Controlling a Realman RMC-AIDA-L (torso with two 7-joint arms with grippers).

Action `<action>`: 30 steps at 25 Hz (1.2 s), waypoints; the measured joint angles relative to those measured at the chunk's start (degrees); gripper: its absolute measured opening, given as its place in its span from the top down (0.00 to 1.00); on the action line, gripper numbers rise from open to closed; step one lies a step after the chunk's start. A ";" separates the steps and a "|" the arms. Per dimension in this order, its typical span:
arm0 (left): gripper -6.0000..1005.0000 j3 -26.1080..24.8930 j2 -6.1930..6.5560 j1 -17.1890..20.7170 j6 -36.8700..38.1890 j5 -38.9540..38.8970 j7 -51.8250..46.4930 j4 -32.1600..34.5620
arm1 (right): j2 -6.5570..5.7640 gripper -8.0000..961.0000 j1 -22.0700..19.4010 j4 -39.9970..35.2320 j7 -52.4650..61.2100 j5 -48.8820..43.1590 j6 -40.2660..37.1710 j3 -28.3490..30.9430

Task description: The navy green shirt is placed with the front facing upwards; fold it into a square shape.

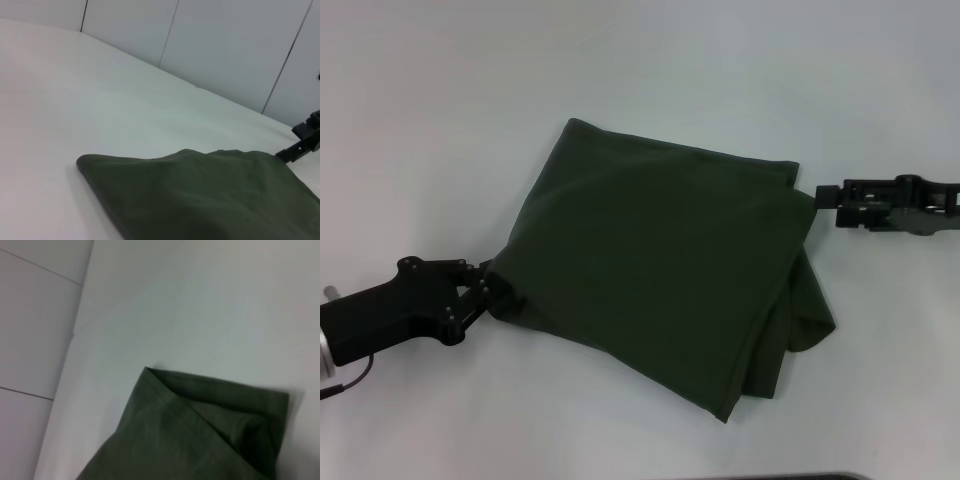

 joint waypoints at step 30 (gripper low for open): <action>0.92 0.12 0.01 -0.22 -0.14 -0.03 0.23 0.15 | 3.16 0.33 3.37 0.78 2.34 -4.79 5.59 -0.13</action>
